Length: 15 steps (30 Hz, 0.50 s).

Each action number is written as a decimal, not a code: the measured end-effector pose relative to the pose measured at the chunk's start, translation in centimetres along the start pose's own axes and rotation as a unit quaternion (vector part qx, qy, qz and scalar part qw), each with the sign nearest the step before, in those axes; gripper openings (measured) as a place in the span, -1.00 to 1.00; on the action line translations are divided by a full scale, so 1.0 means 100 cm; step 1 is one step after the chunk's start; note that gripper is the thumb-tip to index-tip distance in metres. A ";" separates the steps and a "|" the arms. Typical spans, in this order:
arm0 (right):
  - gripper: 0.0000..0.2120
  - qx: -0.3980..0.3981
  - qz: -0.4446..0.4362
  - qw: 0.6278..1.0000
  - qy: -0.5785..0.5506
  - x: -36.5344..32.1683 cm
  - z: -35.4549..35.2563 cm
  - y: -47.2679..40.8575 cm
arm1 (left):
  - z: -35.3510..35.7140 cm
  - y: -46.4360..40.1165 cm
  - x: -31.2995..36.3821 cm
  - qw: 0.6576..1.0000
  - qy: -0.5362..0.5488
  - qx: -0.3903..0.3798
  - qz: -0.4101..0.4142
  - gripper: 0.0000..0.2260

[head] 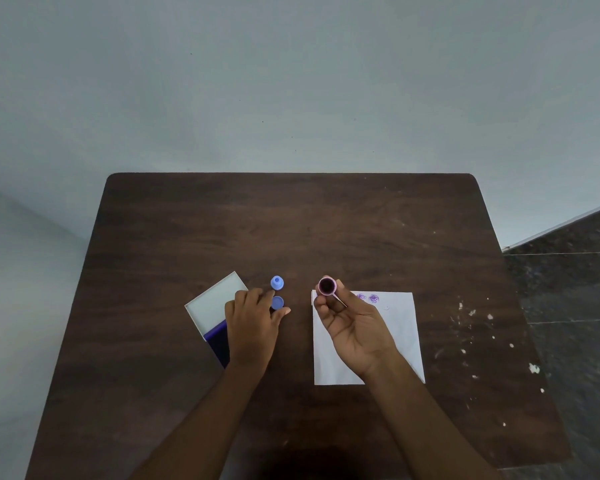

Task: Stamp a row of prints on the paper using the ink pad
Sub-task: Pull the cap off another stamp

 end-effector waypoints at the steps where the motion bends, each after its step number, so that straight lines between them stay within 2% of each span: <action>1: -0.79 -0.001 0.001 1.000 0.000 0.001 0.000 0.000 | 0.000 0.000 -0.001 1.000 -0.001 0.001 0.000 -0.64; 7: -0.69 0.005 0.002 1.000 0.015 0.006 0.001 -0.003 | -0.008 0.007 -0.012 0.999 0.036 0.023 -0.025 -0.66; 10: -0.71 -0.032 0.001 0.997 0.071 0.008 0.001 -0.005 | -0.013 0.023 -0.029 0.997 0.070 0.014 -0.029 -0.67; 13: -0.71 -0.054 0.001 0.990 0.130 0.016 0.003 -0.010 | -0.012 0.044 -0.045 0.994 0.108 -0.032 0.004 -0.65; 15: -0.69 -0.061 -0.011 0.976 0.206 0.027 0.007 -0.013 | -0.012 0.057 -0.054 0.992 0.119 -0.039 -0.004 -0.62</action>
Point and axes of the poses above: each hand's wrist, its own y-axis away from the middle knuckle, its own z-axis out of the palm, x = y × z, the point moved 2 cm from there along -y, towards the middle knuckle, and after that the axes turned 12 degrees about -y, right-handed, at the moved point
